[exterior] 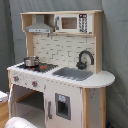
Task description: Play with the kitchen
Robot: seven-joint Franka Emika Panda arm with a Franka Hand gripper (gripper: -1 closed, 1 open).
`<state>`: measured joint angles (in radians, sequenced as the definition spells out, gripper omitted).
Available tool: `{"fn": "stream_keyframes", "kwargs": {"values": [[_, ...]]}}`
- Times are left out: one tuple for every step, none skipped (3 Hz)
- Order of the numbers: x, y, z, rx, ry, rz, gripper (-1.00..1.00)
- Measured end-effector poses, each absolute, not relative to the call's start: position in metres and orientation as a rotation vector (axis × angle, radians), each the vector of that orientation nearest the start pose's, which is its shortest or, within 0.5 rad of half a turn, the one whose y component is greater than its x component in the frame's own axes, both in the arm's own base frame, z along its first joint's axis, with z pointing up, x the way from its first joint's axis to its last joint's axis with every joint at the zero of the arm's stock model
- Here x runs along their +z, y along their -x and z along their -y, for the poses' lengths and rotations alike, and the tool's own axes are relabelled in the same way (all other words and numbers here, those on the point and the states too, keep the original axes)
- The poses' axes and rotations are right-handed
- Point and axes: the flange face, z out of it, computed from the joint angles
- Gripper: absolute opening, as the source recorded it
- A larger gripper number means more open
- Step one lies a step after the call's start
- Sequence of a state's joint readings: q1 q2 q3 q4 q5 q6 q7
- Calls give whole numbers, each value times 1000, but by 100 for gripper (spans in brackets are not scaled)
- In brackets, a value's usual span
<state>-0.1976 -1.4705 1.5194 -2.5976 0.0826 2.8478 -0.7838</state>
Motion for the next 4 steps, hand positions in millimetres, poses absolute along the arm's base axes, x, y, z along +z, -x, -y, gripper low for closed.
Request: {"fn": "stream_keyframes", "kwargs": {"values": [[379,-151,-464,765,-727,-1557,100],[386,-169,-473,693,-665,-1562,100],[390,-191,-483,640,-617,-1562,100],[393,-219,-489,601,-579,-1558,100]]}}
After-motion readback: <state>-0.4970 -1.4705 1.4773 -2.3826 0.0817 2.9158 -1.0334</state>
